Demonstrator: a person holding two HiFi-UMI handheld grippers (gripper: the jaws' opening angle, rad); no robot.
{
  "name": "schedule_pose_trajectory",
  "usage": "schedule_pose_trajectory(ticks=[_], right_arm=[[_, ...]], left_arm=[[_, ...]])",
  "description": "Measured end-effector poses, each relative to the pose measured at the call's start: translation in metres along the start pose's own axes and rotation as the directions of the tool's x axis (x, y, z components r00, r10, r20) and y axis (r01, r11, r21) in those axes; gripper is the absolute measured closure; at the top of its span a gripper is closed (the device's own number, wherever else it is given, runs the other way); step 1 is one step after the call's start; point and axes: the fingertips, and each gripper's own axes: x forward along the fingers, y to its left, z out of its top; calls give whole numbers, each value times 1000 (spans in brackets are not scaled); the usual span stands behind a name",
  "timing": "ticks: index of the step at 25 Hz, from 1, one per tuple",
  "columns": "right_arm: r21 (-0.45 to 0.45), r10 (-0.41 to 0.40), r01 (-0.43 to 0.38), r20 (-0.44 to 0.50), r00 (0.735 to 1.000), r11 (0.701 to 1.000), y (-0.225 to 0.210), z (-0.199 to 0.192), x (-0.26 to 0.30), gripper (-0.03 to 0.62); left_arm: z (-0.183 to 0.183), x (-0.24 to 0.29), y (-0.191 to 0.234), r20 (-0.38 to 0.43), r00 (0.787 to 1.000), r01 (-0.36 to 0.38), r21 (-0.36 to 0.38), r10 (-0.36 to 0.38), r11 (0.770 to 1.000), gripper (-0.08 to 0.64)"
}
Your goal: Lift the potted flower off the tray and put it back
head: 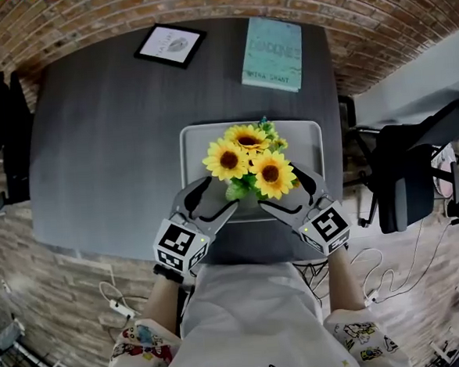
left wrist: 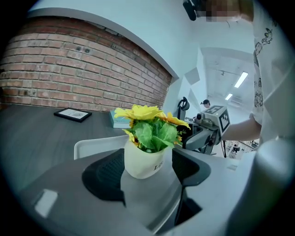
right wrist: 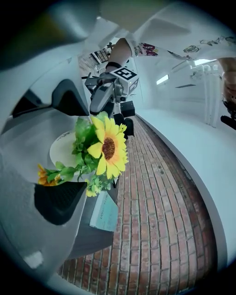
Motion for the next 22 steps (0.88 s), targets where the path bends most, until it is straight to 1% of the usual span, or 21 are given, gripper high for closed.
schedule_pose_trajectory(ticks=[5, 9, 15, 22], right_arm=[[-12, 24, -24, -19, 1000, 1000, -2, -11, 12, 146], [-20, 33, -34, -15, 999, 999, -2, -13, 18, 143], [-23, 45, -45, -14, 999, 999, -4, -19, 25, 143], [-19, 68, -68, -3, 998, 997, -7, -21, 33, 143]], left_arm=[[-7, 10, 6, -15, 999, 28, 24, -28, 999, 219], [-7, 16, 8, -16, 998, 59, 37, -58, 998, 212], [-14, 27, 11, -38, 995, 90, 60, -88, 994, 212], [-11, 35, 11, -13, 990, 141, 86, -140, 986, 212]])
